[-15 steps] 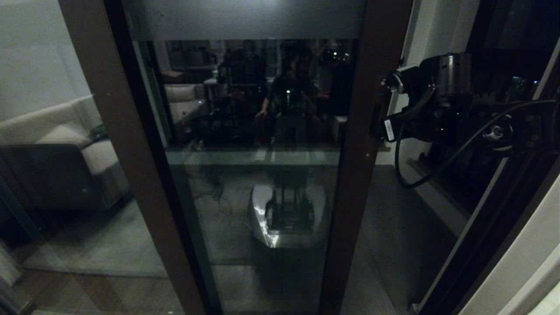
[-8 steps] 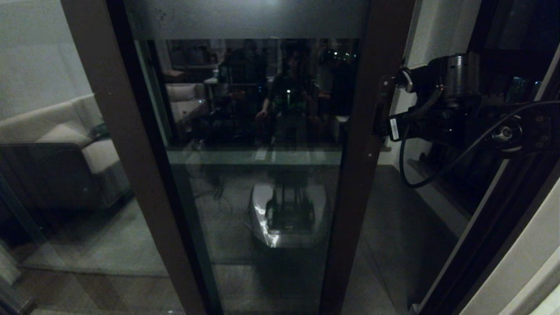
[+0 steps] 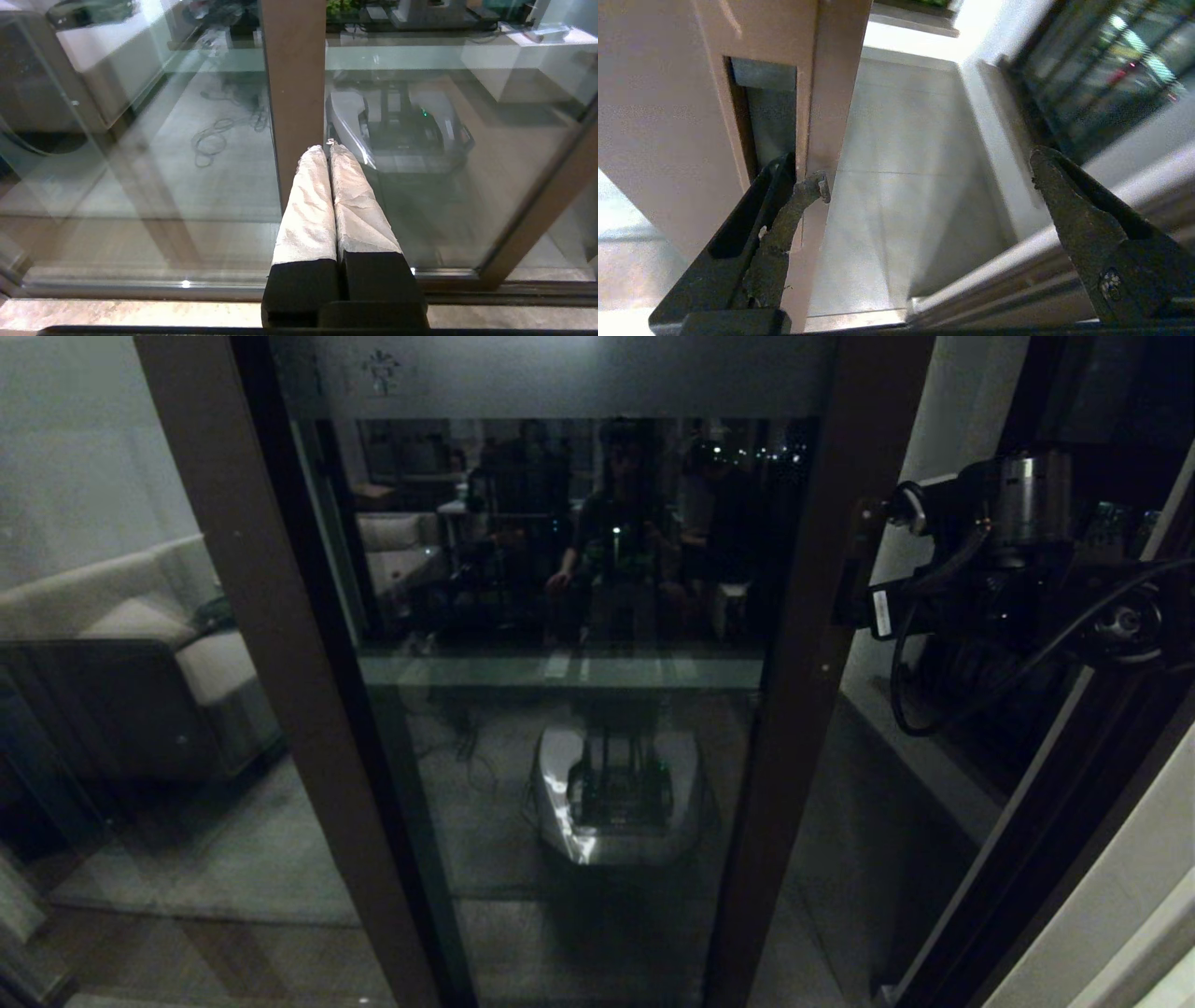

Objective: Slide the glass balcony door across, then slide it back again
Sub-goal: Close the slid door

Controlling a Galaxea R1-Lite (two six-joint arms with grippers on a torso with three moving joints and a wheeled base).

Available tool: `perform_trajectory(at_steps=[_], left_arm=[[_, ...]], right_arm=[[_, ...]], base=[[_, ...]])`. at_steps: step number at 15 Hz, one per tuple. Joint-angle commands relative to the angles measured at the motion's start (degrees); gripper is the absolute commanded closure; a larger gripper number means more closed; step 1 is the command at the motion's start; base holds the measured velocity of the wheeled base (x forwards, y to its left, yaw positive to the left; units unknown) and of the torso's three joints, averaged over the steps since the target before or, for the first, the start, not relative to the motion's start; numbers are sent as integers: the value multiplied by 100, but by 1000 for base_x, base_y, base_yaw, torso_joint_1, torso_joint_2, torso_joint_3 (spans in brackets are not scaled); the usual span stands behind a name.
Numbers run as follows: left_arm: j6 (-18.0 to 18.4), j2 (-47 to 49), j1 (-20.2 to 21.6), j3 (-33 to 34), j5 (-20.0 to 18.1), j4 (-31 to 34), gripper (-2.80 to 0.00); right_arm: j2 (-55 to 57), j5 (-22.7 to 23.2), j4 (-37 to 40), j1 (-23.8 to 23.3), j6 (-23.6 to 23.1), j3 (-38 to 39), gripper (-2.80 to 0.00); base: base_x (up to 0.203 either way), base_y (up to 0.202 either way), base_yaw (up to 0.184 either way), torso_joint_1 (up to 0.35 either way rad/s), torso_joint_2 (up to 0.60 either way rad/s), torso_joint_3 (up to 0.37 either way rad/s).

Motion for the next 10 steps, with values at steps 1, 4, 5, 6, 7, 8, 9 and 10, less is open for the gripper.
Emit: perform_trajectory(at_steps=[1, 4, 5, 6, 7, 8, 9, 10], left_arm=[[2, -1, 1, -1, 0, 5, 0], [2, -1, 1, -1, 0, 5, 0], [2, -1, 1, -1, 0, 5, 0], [2, -1, 1, -1, 0, 5, 0], [2, -1, 1, -1, 0, 5, 0], [2, -1, 1, -1, 0, 5, 0], [2, -1, 1, -1, 0, 5, 0], [2, -1, 1, -1, 0, 5, 0]], right_arm=[[-225, -1, 35, 1, -14, 265, -280], [-282, -1, 9, -168, 102, 473, -280], [-308, -1, 9, -224, 147, 474, -280], [-334, -1, 9, -273, 163, 474, -280], [-352, -1, 9, -282, 164, 457, -280], [-368, -1, 8, -318, 164, 452, -280], [-396, -1, 0, -353, 164, 420, -280], [-397, -1, 0, -394, 164, 403, -280]], base=[[0, 0, 0, 0, 0, 0], [0, 0, 0, 0, 0, 0], [0, 0, 0, 0, 0, 0], [0, 0, 0, 0, 0, 0], [0, 0, 0, 0, 0, 0], [0, 0, 0, 0, 0, 0], [0, 0, 0, 0, 0, 0], [0, 0, 0, 0, 0, 0]])
